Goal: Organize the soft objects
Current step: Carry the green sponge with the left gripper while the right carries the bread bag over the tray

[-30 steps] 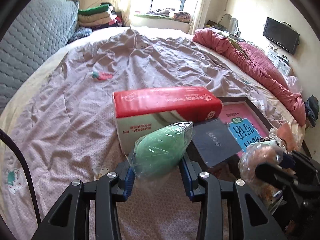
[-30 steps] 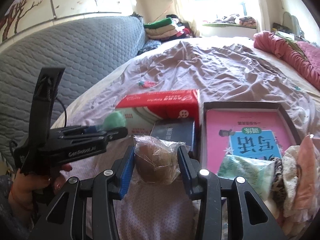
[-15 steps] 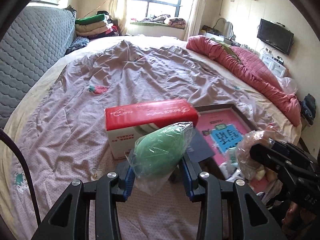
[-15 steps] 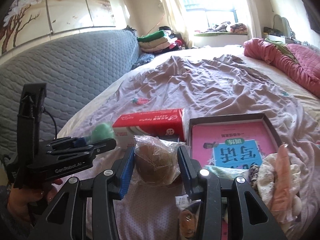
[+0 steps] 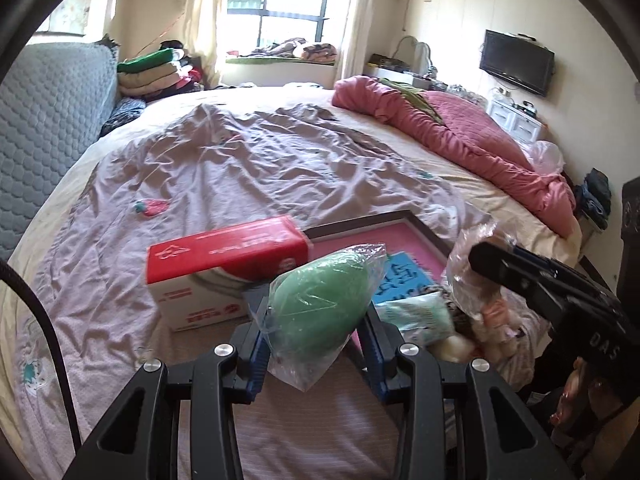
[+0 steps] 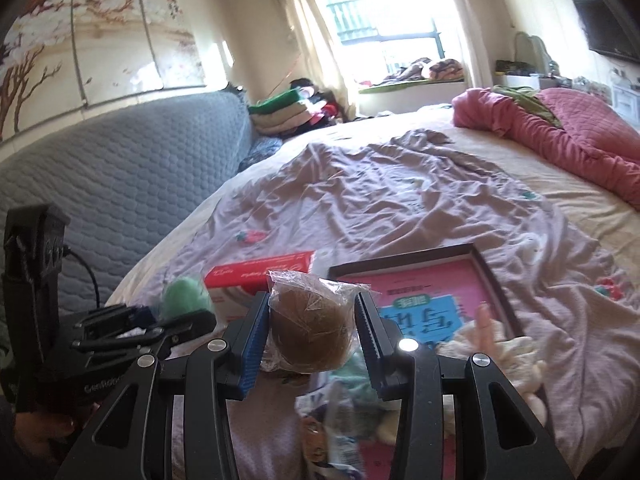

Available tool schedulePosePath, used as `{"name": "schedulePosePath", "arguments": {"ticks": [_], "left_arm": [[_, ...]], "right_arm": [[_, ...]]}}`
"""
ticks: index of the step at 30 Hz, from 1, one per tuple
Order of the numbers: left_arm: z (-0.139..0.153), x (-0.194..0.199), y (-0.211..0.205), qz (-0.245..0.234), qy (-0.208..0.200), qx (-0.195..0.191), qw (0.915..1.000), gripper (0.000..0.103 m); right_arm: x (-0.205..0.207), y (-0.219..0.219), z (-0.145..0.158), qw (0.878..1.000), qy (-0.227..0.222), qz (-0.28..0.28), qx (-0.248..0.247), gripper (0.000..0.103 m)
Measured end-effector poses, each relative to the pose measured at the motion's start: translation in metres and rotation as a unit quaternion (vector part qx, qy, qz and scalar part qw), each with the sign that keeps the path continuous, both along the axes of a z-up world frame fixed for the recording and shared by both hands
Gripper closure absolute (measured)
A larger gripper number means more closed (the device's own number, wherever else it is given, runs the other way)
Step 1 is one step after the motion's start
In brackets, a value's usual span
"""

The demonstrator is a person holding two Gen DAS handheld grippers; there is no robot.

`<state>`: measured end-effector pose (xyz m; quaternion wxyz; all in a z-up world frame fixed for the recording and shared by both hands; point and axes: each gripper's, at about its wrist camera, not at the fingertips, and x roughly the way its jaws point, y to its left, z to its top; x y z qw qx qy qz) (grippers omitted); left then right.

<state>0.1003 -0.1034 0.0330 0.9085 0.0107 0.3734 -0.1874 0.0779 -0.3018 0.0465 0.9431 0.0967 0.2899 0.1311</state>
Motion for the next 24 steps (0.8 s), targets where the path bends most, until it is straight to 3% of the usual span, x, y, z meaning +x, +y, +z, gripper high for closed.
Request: {"name": "schedulePosePath", "arguments": {"ticks": [14, 24], "left_arm": [[0.01, -0.024, -0.049, -0.031, 0.006, 0.009, 0.9995, 0.062], [0.005, -0.037, -0.076, -0.061, 0.017, 0.01, 0.9979, 0.062]], "right_arm": [[-0.025, -0.052, 0.026, 0.999, -0.02, -0.044, 0.013, 0.059], [-0.042, -0.074, 0.025, 0.998, -0.012, -0.062, 0.003, 0.059]]}}
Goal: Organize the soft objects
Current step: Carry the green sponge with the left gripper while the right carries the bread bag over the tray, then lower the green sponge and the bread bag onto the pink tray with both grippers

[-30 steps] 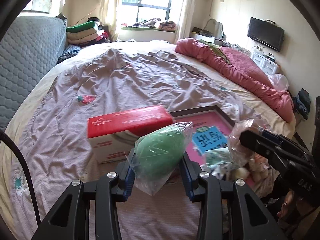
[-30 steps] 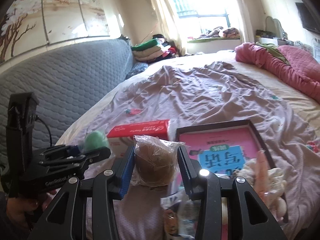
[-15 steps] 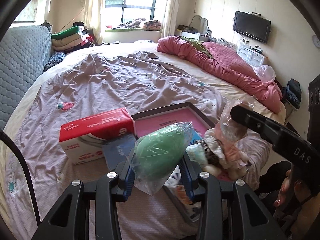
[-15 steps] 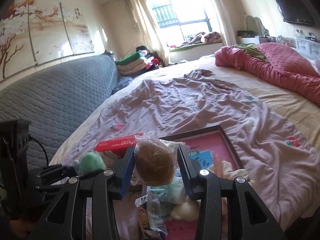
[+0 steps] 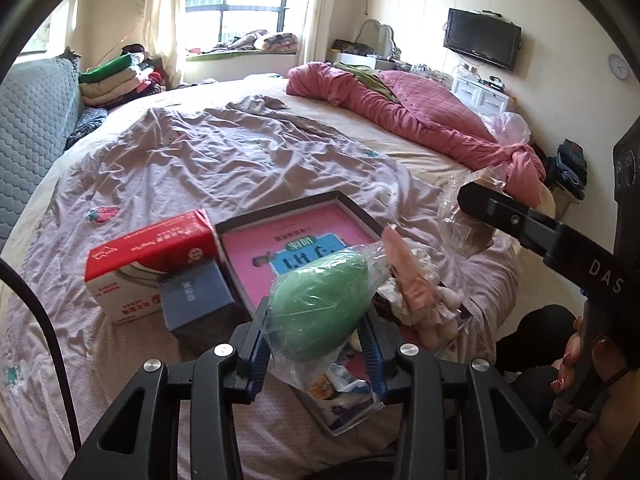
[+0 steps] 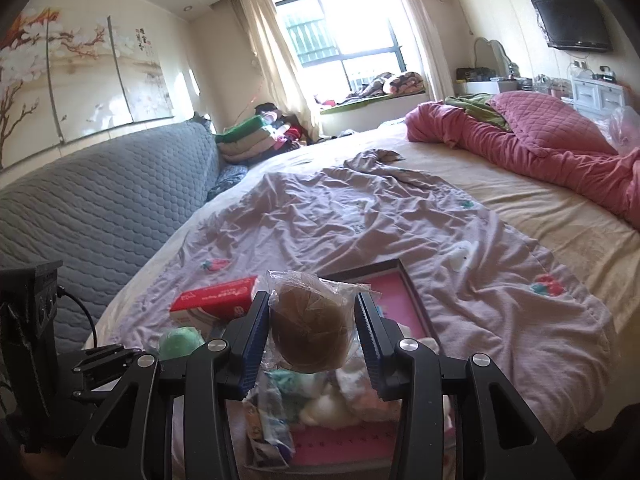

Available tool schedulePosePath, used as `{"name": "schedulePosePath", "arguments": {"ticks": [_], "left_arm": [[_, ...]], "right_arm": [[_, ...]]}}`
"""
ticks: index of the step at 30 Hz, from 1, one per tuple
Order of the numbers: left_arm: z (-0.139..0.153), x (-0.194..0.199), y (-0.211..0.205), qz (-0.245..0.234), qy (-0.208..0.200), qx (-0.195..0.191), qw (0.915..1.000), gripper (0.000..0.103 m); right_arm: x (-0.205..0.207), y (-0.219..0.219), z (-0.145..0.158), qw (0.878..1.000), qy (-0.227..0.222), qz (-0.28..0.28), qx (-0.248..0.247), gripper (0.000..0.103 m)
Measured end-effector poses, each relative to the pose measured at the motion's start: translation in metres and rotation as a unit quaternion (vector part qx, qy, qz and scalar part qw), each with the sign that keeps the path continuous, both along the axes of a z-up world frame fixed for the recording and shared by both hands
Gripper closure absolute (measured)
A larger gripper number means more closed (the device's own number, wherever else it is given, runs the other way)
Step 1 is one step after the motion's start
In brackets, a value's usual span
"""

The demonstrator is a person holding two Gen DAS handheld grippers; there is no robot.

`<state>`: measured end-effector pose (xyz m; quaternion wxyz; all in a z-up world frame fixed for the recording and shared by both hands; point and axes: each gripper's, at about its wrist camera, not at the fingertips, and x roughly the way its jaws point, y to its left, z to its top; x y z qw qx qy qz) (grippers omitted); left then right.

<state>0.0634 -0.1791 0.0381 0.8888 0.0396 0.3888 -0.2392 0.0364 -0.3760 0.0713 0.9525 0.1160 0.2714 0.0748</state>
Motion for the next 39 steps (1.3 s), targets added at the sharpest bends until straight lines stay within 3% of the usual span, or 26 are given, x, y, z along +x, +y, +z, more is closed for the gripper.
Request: {"name": "schedulePosePath", "arguments": {"ticks": [39], "left_arm": [[-0.046, -0.018, -0.043, -0.058, 0.058, 0.017, 0.9965, 0.062]], "right_arm": [[-0.032, -0.023, -0.038, 0.998, 0.06, 0.0, 0.007, 0.059]]}}
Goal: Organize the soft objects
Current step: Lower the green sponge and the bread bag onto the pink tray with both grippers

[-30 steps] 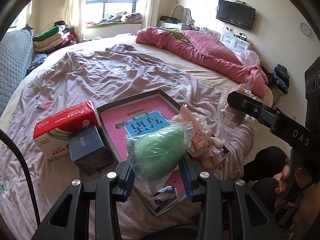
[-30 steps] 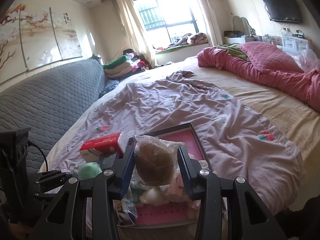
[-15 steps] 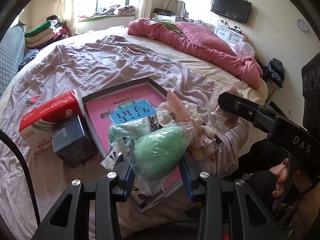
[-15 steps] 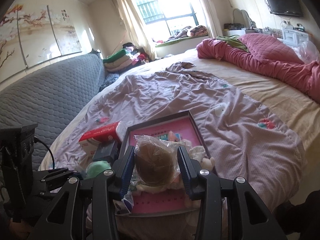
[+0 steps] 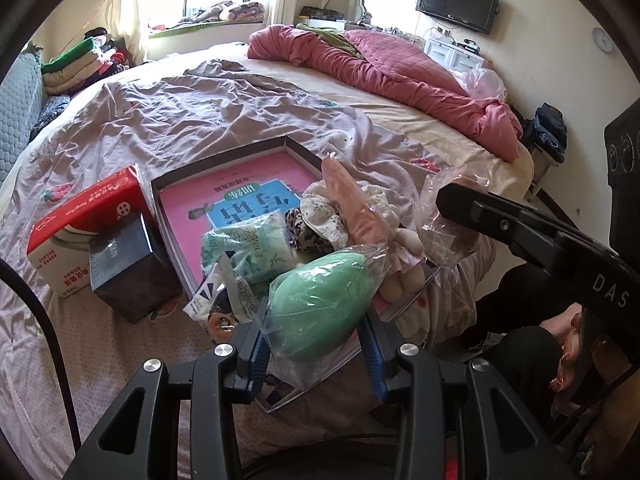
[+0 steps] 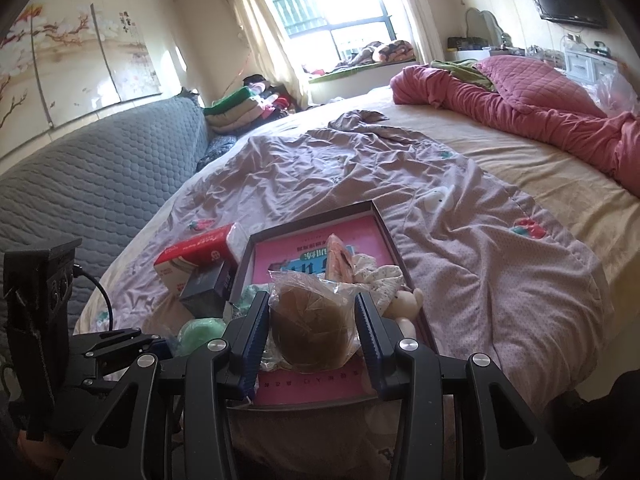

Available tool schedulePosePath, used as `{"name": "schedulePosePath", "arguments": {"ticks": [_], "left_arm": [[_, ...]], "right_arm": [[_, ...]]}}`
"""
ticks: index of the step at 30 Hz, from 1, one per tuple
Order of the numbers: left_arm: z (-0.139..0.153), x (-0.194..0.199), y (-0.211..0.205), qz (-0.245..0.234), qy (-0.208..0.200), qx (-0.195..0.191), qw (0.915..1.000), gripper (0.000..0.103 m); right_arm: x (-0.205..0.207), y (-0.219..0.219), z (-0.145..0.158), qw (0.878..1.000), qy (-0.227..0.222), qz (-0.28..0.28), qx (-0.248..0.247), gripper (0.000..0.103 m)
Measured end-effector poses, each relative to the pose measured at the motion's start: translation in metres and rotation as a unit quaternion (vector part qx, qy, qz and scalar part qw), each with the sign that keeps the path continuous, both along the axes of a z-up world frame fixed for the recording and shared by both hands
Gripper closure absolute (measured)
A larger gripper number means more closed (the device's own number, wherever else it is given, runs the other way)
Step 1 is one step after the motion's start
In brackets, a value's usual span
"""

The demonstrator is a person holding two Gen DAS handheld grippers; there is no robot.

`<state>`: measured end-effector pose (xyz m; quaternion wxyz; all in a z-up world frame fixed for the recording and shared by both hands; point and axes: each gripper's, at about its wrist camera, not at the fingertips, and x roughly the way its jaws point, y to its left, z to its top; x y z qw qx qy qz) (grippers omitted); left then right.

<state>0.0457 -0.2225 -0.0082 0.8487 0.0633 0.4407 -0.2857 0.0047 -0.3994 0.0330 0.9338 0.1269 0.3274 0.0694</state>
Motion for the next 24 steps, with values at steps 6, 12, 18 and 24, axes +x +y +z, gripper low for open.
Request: {"name": "schedulePosePath", "arguments": {"ticks": [6, 12, 18, 24], "left_arm": [[-0.011, 0.002, -0.003, -0.003, 0.012, 0.007, 0.9999, 0.062], [-0.017, 0.002, -0.004, -0.007, 0.013, 0.009, 0.9999, 0.062], [-0.022, 0.003, -0.005, -0.007, 0.019, 0.012, 0.9997, 0.062], [-0.028, 0.005, -0.004, -0.007, 0.023, 0.014, 0.9996, 0.062]], "right_arm": [[0.002, 0.0, -0.013, 1.0, 0.016, 0.003, 0.011, 0.059], [0.007, 0.006, -0.026, 0.999, 0.03, 0.012, 0.012, 0.059], [0.009, 0.008, -0.037, 0.999, 0.038, 0.017, 0.013, 0.059], [0.011, 0.007, -0.045, 0.999, 0.044, 0.018, 0.017, 0.059]]}}
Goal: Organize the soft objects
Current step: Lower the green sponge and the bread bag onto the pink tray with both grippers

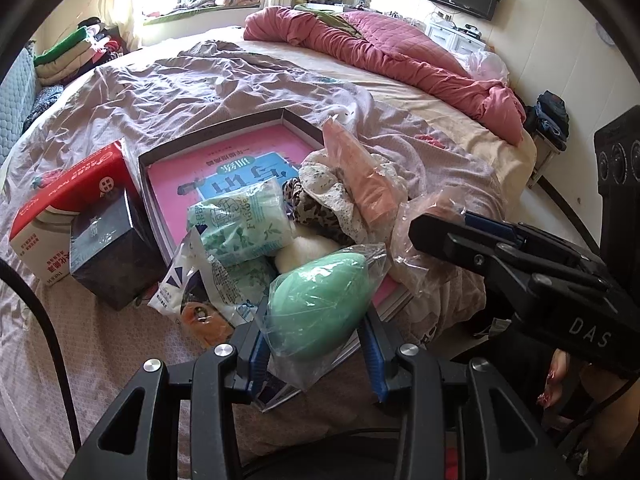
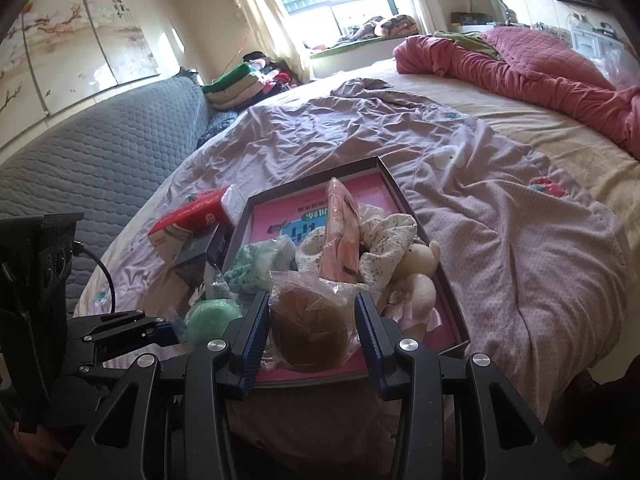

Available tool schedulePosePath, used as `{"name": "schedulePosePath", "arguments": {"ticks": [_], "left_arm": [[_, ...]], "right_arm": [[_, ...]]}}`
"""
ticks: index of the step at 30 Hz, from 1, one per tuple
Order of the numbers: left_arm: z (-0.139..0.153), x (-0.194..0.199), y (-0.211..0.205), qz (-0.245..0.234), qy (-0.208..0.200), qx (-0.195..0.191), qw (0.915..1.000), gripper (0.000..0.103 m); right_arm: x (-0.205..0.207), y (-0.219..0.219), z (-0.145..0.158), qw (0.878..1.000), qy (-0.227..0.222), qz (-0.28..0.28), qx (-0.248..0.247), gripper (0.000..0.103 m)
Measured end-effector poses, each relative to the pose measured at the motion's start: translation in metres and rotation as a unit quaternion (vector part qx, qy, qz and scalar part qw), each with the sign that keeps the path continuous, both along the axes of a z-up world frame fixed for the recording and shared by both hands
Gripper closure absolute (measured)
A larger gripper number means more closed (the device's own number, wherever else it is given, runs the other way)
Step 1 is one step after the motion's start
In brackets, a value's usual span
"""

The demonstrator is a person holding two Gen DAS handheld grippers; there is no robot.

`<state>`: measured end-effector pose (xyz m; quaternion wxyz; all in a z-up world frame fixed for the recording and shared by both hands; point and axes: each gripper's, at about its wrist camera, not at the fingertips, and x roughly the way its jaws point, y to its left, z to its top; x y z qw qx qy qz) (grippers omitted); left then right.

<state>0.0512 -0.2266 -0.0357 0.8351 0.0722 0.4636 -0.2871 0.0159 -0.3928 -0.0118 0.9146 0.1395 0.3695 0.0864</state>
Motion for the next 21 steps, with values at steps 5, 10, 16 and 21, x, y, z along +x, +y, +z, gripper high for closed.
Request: {"name": "schedulePosePath", "arguments": {"ticks": [5, 10, 16, 21], "left_arm": [[-0.005, 0.004, -0.002, 0.002, 0.006, 0.004, 1.0, 0.062], [-0.01, 0.007, -0.006, 0.0, 0.009, 0.009, 0.9999, 0.062], [-0.016, 0.011, -0.011, -0.001, 0.014, 0.014, 0.9998, 0.062], [-0.021, 0.015, -0.011, 0.001, 0.019, 0.016, 0.9997, 0.062]], "right_arm": [[0.004, -0.002, -0.007, 1.0, 0.006, 0.003, 0.004, 0.059], [0.005, -0.005, -0.016, 1.0, 0.014, 0.002, 0.011, 0.059], [0.007, -0.009, -0.021, 1.0, 0.018, -0.001, 0.014, 0.059], [0.009, -0.01, -0.023, 1.0, 0.02, -0.001, 0.014, 0.059]]}}
